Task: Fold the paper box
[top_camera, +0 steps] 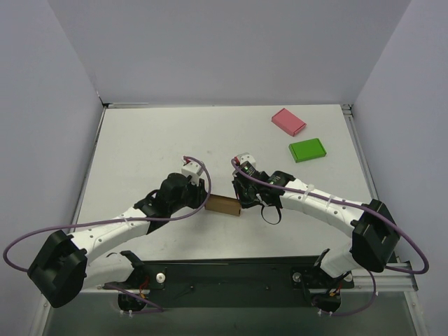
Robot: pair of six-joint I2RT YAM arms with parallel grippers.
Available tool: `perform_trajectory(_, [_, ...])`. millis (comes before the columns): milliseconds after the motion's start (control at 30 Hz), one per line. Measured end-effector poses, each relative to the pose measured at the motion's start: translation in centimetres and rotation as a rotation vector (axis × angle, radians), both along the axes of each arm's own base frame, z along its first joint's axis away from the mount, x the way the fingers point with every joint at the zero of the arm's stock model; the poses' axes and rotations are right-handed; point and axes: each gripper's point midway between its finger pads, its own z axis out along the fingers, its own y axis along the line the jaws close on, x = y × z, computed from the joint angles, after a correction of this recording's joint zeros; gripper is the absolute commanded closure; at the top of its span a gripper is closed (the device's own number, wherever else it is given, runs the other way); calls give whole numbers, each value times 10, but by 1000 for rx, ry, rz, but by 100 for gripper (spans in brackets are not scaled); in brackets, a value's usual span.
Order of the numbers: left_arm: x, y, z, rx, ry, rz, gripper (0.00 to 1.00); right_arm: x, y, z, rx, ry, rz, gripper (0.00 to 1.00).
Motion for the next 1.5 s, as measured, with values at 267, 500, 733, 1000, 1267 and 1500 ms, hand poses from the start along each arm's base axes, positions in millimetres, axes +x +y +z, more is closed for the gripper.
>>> perform_trajectory(267, [0,-1,-6,8,15,-6,77,0,0,0,0,0,0,100])
perform_trajectory(500, [0,-1,-7,12,12,-7,85,0,0,0,-1,1,0,100])
perform_trajectory(733, [5,-3,-7,15,-5,-10,100,1,0,-1,-12,10,-3,100])
perform_trajectory(1000, [6,-5,-8,33,-24,-13,100,1,0,1,-2,50,-68,100])
perform_trajectory(1267, [6,-10,-8,98,-74,-11,100,6,-4,0,33,109,-154,100])
perform_trajectory(1500, [7,-13,-8,161,-113,-1,100,8,-5,0,78,155,-209,100])
